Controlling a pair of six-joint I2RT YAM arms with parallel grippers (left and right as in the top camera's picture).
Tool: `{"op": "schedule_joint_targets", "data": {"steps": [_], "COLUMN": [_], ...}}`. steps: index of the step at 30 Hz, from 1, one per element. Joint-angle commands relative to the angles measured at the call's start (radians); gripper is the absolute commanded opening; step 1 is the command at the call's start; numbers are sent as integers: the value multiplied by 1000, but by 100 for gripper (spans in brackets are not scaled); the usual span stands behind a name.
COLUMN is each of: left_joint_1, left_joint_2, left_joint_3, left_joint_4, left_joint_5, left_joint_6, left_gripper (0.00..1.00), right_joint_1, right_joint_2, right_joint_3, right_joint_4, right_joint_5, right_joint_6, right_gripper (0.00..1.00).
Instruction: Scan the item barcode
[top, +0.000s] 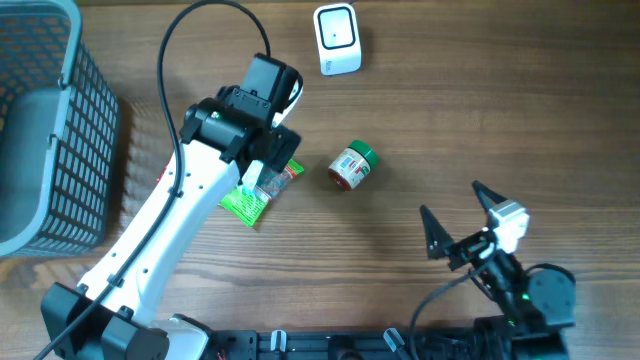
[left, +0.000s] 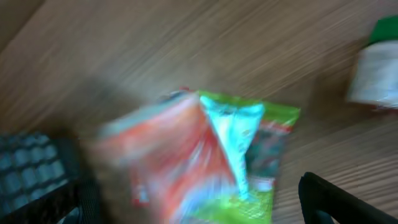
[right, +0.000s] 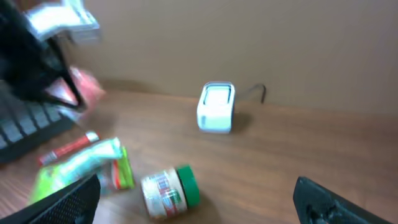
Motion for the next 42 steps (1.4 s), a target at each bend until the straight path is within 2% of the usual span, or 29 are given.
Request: {"op": "schedule_joint_targets", "data": {"steps": [1,3,4,5,8,14,20,22,24,27,30,32,37,42], "left_joint_1": [-1,-1,-1,1,24,193,404,439,451,438,399,370,336,346], "left_joint_2": [-9,-9,-10,-10,-16,-37,-31,-31,-29,-22,18,58,194,328], "left_joint_3": [16,16,16,16,16,16,16,16,16,16,16,16,16,16], "left_joint_4": [10,17,-21,-32,-58,-2,53,96,142,232,344,404,490,574], "left_joint_5": [224,316,413,448,443,458,715,720,713,634,563,554,551,555], "left_joint_6": [-23,-24,-24,-56,-164,-266,-281,-293,-341,-356,-282,-186,-5,45], "left_gripper": [100,100,100,100,100,100,100,95,98,94,93,86,90,97], "right_joint_1": [-4,-4,-4,-4,-4,-4,-4,-4,-4,-4,-4,-4,-6,-54], "right_joint_2": [153,253,390,447,584,747,896,948,993,1074,1137,1179,1253,1261], "right_joint_3": [249,355,486,538,641,656,655,655,656,656,655,655,655,655], "right_joint_4": [-128,-213,-323,-364,-400,-436,-460,-458,-449,-438,-441,-449,-531,-533], "right_joint_5": [-50,-71,-108,-132,-216,-269,-307,-302,-295,-249,-173,-117,77,86], "right_joint_6": [-8,-40,-62,-61,-48,95,124,123,122,132,156,153,167,173], "right_gripper": [100,100,100,100,100,100,100,100,100,100,100,100,100,100]}}
